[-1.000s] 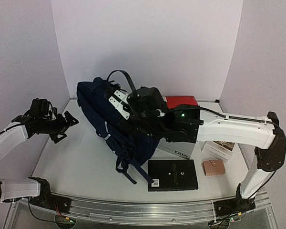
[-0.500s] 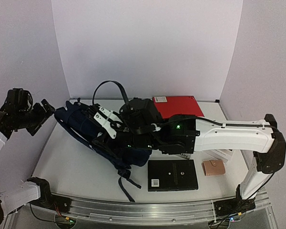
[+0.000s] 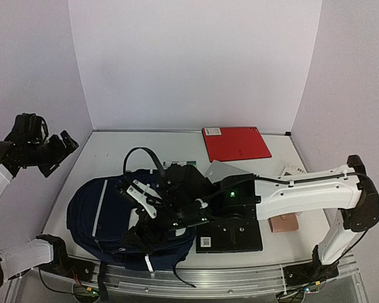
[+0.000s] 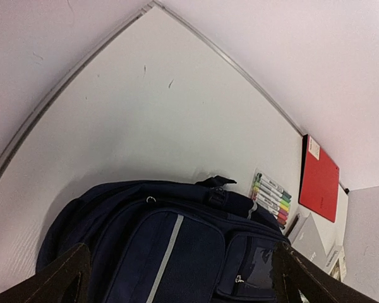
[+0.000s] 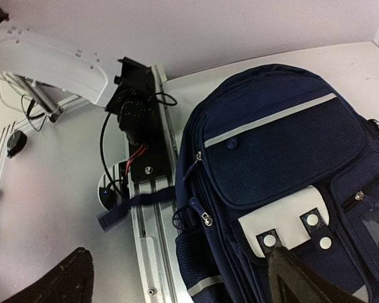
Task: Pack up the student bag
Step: Place the student bag at the center of the board, then adjust the student bag at the center of the board.
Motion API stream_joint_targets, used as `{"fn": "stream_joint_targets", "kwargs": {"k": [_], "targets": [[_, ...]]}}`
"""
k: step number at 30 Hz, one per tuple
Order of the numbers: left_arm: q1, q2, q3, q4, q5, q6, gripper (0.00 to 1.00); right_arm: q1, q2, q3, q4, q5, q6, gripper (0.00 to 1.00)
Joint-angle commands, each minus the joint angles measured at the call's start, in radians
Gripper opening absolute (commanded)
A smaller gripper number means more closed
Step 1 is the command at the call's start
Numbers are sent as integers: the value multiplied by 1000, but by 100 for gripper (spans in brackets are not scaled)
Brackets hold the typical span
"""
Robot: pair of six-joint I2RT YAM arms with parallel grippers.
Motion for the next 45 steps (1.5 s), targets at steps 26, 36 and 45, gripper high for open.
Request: {"fn": "stream_joint_targets", "kwargs": {"k": [26,36,45], "targets": [[4,102,-240,240,176,-47,100,-327,71,-385,320,-169,492,56],[3,113,-234,269,200,-44,100,-342,-156,-227,130,92,352,0],[3,148,-250,313,273,-40,100,-559,-269,-154,-40,177,161,0]]}}
